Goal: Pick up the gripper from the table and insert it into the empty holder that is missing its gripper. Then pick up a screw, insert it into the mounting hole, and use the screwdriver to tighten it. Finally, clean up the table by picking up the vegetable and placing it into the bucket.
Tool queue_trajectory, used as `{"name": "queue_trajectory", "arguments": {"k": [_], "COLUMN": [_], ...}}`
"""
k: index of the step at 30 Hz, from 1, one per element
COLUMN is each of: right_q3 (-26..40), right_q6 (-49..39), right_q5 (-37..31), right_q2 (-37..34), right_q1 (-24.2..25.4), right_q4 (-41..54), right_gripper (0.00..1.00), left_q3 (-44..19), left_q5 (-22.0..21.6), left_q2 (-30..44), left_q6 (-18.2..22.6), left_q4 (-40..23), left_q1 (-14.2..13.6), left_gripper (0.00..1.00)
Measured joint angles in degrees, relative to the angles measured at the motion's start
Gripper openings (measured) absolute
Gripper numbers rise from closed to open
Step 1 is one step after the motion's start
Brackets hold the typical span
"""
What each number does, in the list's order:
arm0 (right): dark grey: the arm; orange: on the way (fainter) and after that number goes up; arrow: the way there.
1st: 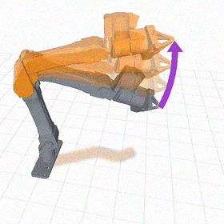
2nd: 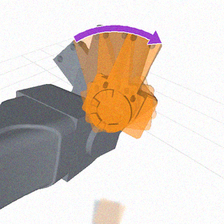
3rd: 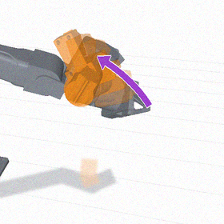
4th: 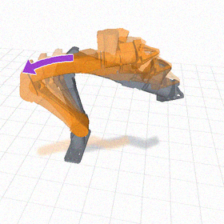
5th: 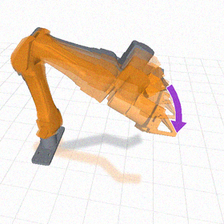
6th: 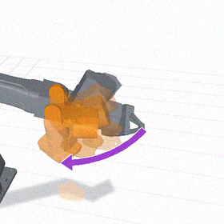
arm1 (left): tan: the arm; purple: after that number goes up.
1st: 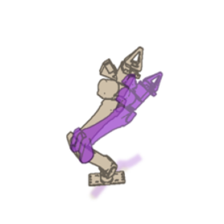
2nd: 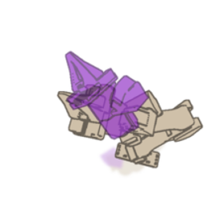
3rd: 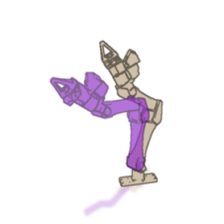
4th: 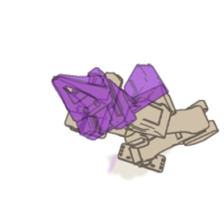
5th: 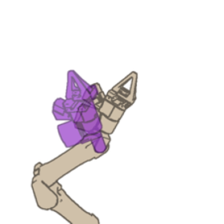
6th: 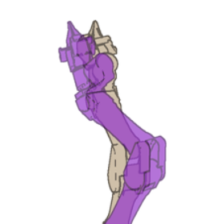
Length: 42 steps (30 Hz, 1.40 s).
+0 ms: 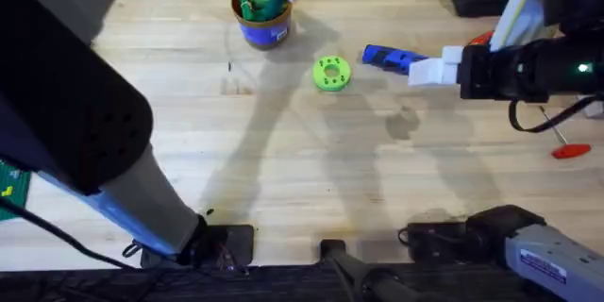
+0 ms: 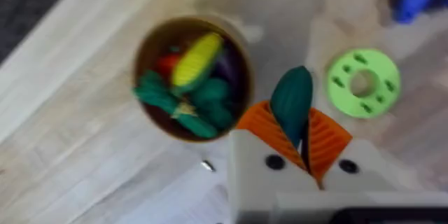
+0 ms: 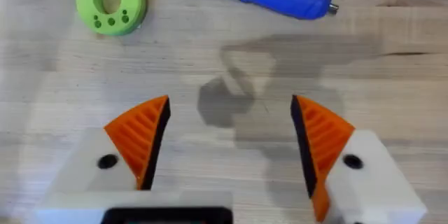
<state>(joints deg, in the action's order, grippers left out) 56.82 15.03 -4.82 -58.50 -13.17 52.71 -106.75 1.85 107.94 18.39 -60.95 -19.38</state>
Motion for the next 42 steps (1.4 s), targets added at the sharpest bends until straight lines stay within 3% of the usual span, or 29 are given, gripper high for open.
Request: {"name": "queue_trajectory", "arguments": {"k": [3, 8, 19, 20, 25, 26, 28, 38, 42], "right_q3": [0.0, 0.0, 0.0, 0.0, 0.0, 0.0, 0.0, 0.0, 0.0], "right_q6": [0.0, 0.0, 0.0, 0.0, 0.0, 0.0, 0.0, 0.0, 0.0], "right_q5": [0.0, 0.0, 0.0, 0.0, 0.0, 0.0, 0.0, 0.0, 0.0], "right_q2": [0.0, 0.0, 0.0, 0.0, 0.0, 0.0, 0.0, 0.0, 0.0], "right_q1": [0.0, 0.0, 0.0, 0.0, 0.0, 0.0, 0.0, 0.0, 0.0], "right_q4": [0.0, 0.0, 0.0, 0.0, 0.0, 0.0, 0.0, 0.0, 0.0], "right_gripper": [0.975, 0.975, 0.974, 0.974, 0.975, 0.975, 0.976, 0.975, 0.974], "left_q3": [-0.1, -0.2, -0.2, -0.2, -0.2, -0.2, -0.2, -0.2, 3.5], "left_q5": [0.0, 4.4, 7.8, 7.9, 7.9, 7.9, 7.9, 9.1, 10.6], "left_q2": [0.0, 1.6, 10.6, 10.5, 10.1, 10.0, 7.0, -7.7, -11.3], "left_q6": [0.0, 0.1, 0.1, 0.4, -0.1, -0.8, -2.4, -2.5, -2.5], "left_q4": [2.9, 9.0, 9.4, 9.3, 8.9, 8.8, 5.3, -12.2, -13.8], "left_q1": [3.3, 7.5, 6.6, 6.6, 6.6, 6.6, 6.6, 6.6, 6.6], "left_gripper": [0.025, 0.025, 0.026, 0.110, 0.891, 0.960, 0.985, 0.987, 0.988]}}
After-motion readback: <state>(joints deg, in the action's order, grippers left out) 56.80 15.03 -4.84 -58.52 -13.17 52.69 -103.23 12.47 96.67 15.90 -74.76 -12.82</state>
